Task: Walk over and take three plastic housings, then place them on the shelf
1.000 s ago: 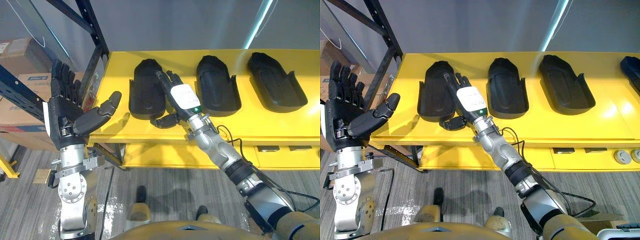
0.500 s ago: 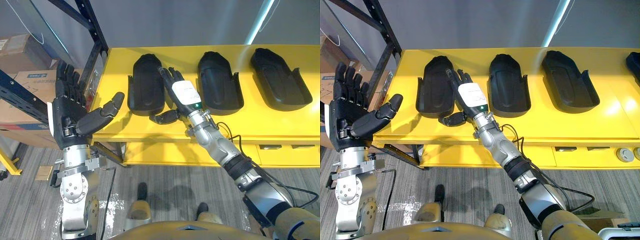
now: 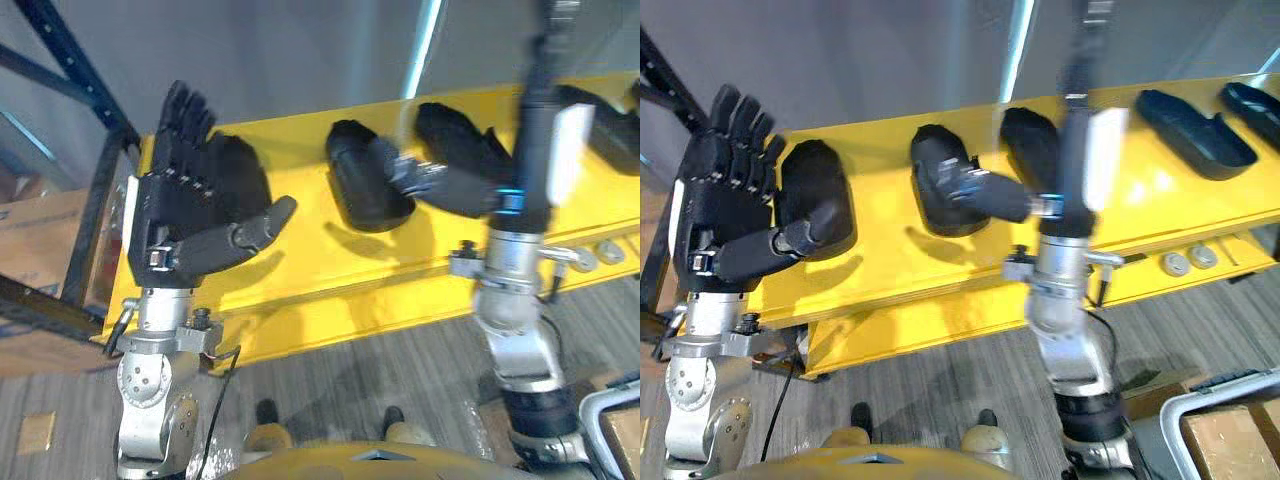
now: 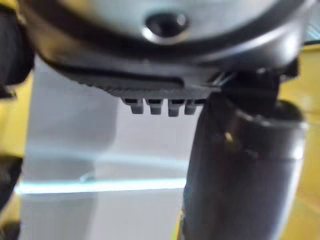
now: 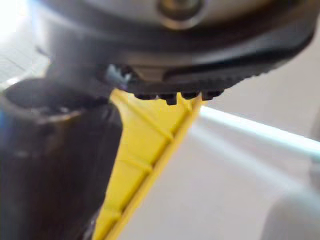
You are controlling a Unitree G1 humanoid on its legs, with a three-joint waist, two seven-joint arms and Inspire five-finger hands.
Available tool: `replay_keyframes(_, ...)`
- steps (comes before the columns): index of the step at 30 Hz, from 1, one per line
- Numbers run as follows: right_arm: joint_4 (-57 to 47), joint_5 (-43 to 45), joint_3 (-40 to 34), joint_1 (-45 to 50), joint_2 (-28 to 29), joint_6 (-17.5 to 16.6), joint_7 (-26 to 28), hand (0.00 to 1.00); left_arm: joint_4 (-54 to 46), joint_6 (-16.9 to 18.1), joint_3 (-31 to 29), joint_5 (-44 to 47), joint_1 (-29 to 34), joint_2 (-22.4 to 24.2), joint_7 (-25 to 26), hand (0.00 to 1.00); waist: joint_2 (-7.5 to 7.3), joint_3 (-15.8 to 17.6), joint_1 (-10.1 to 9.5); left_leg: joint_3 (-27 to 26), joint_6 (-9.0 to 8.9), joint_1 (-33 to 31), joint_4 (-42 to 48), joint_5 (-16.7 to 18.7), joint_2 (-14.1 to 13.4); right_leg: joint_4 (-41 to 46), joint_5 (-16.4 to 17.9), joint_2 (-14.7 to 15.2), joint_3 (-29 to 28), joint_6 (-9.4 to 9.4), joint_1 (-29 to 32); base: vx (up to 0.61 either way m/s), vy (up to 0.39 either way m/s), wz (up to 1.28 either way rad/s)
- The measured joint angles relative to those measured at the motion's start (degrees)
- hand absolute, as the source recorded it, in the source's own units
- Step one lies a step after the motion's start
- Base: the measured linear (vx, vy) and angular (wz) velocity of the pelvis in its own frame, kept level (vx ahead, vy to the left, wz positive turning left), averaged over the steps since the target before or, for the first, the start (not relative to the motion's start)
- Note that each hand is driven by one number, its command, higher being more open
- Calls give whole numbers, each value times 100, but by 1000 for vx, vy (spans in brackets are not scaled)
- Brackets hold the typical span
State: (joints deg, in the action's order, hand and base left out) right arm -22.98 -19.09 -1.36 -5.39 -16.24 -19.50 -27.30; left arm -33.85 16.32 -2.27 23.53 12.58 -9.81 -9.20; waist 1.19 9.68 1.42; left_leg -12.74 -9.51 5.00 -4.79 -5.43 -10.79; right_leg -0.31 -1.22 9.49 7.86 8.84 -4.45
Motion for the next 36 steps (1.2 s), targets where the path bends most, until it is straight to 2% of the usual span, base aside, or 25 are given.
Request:
replay_keyframes(4,-61,669,-846,788,390,68,-250,100,-54,77,307,130,-173,-85,-771,100,57,-74,192,-285,-4,142,-1,74,2,-87,-74,-2,-253,38,7,-4,13,-36)
replay_keyframes(7,221,1281,-1358,1402,856,327,-417,100,-44,86,598,130,-156,-240,-1313,100,189,-162,334,-438,0,146,-1,101,1,-98,-96,-6,-388,58,96,-6,9,-22)
replay_keyframes(9,589,1627,-1623,1690,1159,546,-554,100,7,23,855,126,-144,-251,-1658,100,266,-240,362,-563,-10,161,-1,120,-7,-96,-115,-17,-500,70,135,8,7,-26)
replay_keyframes(10,895,1805,-1740,1880,1345,675,-617,100,74,-114,1124,130,-143,-264,-1873,100,309,-290,381,-609,-14,174,-1,124,-18,-97,-132,-28,-537,85,145,21,1,-20)
replay_keyframes(13,1753,1997,-1889,2227,1672,943,-705,100,582,-818,1984,138,-151,-415,-2548,100,322,-363,412,-758,-41,286,-2,158,-86,-86,-130,-84,-640,87,128,-3,-11,-23)
replay_keyframes(14,2052,1988,-1853,2289,1693,1019,-701,100,894,-1155,2426,119,-159,-543,-2679,100,348,-388,459,-822,-47,334,-4,179,-96,-86,-124,-86,-661,88,113,-33,-10,-21)
replay_keyframes(15,2247,1979,-1854,2285,1681,1024,-701,100,1059,-1330,2656,96,-159,-607,-2713,100,360,-409,491,-886,-42,353,-4,199,-104,-86,-119,-83,-664,90,112,-46,-11,-21)
replay_keyframes(16,2645,1994,-1851,2273,1646,1069,-702,100,1413,-1668,3057,83,-167,-686,-2746,100,371,-456,507,-994,-29,374,-5,244,-149,-81,-97,-70,-653,106,131,-33,-6,-26)
replay_keyframes(17,3079,2245,-1875,2231,1607,1107,-701,100,1714,-1980,3352,82,-158,-699,-2744,100,359,-478,475,-1150,-63,426,-4,268,-179,-57,-111,-30,-486,122,150,-29,-4,-31)
replay_keyframes(18,3298,2485,-1909,2206,1604,1119,-700,100,1849,-2120,3448,82,-140,-716,-2730,100,340,-488,433,-1208,-75,456,-5,277,-190,-35,-126,-3,-377,130,162,-21,2,-29)
replay_keyframes(20,4174,3109,-2208,2172,1625,1151,-674,100,2416,-2497,3682,38,-126,-708,-2522,100,275,-548,373,-1240,-88,427,57,302,-224,79,-122,20,-175,118,190,-2,-6,0)
replay_keyframes(21,4350,3197,-2269,2166,1626,1176,-647,100,2550,-2548,3697,-32,-123,-678,-2417,100,267,-550,363,-1241,-88,416,57,302,-239,101,-117,24,-158,102,195,17,-22,18)
replay_keyframes(23,4901,3579,-2336,2165,1620,1320,-570,100,3228,-2570,3652,-427,-100,-516,-1942,100,229,-572,372,-1539,-71,406,-26,192,-291,117,-116,40,-52,62,202,25,-12,24)
replay_keyframes(25,5229,3821,-2254,2145,1643,1420,-484,100,3772,-2576,3444,-598,-49,-379,-1640,100,159,-589,338,-1520,-55,378,-29,120,-282,117,-116,57,-12,60,204,30,-3,19)
replay_keyframes(26,5564,4051,-2100,2103,1674,1473,-355,100,4399,-2568,3146,-664,-5,-277,-1307,100,76,-620,330,-1460,-73,355,-29,101,-273,114,-109,67,43,49,189,21,-4,13)
replay_keyframes(28,5906,4219,-1953,2010,1717,1528,-172,100,4984,-2501,2799,-884,55,-224,-945,100,20,-659,331,-1416,-76,346,-29,89,-268,100,-101,70,78,41,165,18,-6,15)
replay_keyframes(29,6229,4244,-1836,1934,1778,1540,56,100,5584,-2325,2415,-1090,99,-188,-436,100,-46,-660,322,-1343,-76,341,-29,88,-266,79,-87,74,143,34,123,14,-8,17)
replay_keyframes(31,6476,4237,-1816,1872,1857,1552,250,100,6149,-2111,1943,-1091,122,-142,61,100,-98,-638,251,-1292,-76,335,-29,88,-264,47,-87,72,178,33,94,4,-6,14)
replay_keyframes(33,6891,4190,-1819,1817,1862,1597,658,100,6818,-1506,1208,-1195,178,-83,887,100,-173,-589,167,-1193,-76,335,-29,88,-251,-7,-85,85,285,30,24,-3,-4,21)
replay_keyframes(34,6982,4188,-1818,1809,1852,1624,780,100,6941,-1351,1000,-1298,198,-48,1096,100,-187,-582,155,-1155,-76,337,-29,88,-246,-27,-84,89,318,30,-13,16,-3,26)
replay_keyframes(35,7150,4188,-1818,1806,1830,1663,1025,100,7210,-1034,574,-1397,222,36,1451,100,-204,-581,128,-1095,-76,346,-29,88,-230,-83,-85,100,386,31,-95,18,-2,20)
replay_keyframes(36,7238,4188,-1818,1801,1814,1676,1153,100,7324,-905,380,-1488,224,68,1607,100,-206,-583,113,-1069,-76,351,-29,88,-224,-90,-85,105,408,30,-119,14,-2,13)
